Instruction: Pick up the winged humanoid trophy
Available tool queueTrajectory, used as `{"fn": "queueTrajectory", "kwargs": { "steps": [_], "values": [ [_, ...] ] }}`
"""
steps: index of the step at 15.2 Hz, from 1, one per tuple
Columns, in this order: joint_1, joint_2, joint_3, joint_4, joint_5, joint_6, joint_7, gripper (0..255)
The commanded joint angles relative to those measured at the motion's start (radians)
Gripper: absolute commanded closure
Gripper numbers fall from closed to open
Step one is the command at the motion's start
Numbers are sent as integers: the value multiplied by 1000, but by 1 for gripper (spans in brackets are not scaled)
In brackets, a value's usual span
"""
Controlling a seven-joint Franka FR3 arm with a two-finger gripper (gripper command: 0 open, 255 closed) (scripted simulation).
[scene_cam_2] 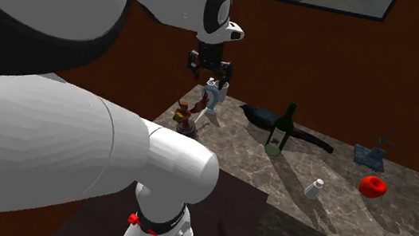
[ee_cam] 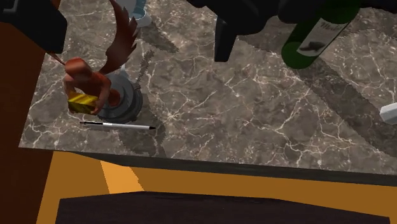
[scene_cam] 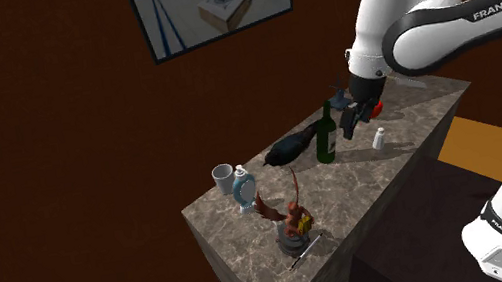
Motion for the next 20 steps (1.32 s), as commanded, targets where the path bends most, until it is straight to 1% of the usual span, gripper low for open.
{"fn": "queueTrajectory", "kwargs": {
  "steps": [1, 6, 11, 16, 20],
  "values": [
    [15, 53, 16, -29, 32, 80, 23, 0],
    [55, 218, 50, -59, 113, 271, 63, 0],
    [103, 420, 77, -47, 209, 461, 80, 0],
    [154, 642, 105, 10, 335, 630, 56, 0],
    [173, 821, 147, 87, 457, 740, 7, 0]
  ]
}}
